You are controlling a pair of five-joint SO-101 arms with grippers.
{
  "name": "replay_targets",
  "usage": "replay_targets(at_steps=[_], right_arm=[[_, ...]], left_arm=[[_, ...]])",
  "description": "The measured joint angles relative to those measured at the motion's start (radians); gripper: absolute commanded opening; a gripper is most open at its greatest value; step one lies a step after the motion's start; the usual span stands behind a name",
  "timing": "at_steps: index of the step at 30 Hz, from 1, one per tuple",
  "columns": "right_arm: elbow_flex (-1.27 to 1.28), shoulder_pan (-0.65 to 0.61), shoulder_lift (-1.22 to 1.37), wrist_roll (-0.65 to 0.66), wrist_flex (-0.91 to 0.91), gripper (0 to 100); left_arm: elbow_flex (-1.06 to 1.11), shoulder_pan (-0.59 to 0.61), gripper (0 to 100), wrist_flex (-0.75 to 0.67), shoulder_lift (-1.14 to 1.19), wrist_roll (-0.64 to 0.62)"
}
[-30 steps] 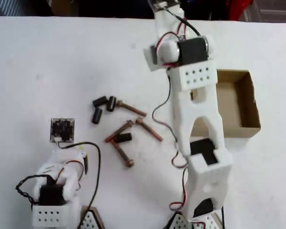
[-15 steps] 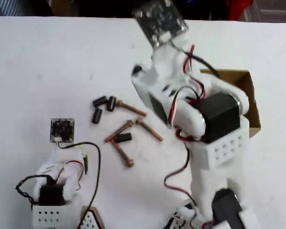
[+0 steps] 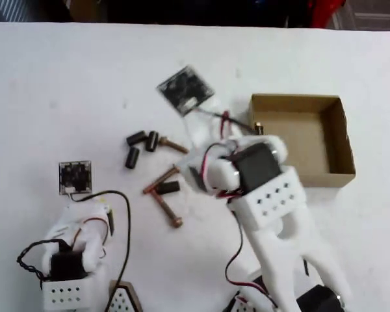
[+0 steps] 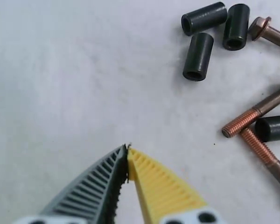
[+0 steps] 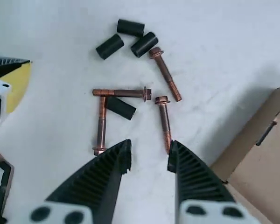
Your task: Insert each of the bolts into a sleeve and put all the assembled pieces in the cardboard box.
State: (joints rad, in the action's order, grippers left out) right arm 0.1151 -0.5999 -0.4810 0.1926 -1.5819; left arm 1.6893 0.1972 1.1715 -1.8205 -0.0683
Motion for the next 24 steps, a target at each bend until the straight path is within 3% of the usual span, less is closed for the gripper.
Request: replay_targets(at_steps=[9,24], right_arm=[[0.371,-0.06,0.014,0.021,0.311,11.6],[0.437,-0.089,0.282,0.606,0.56,11.6]], left_arm=[[0.0,0.0,2,0.0,0.0,0.0],[0.0,0.025,2,0.0,0.0,0.0]])
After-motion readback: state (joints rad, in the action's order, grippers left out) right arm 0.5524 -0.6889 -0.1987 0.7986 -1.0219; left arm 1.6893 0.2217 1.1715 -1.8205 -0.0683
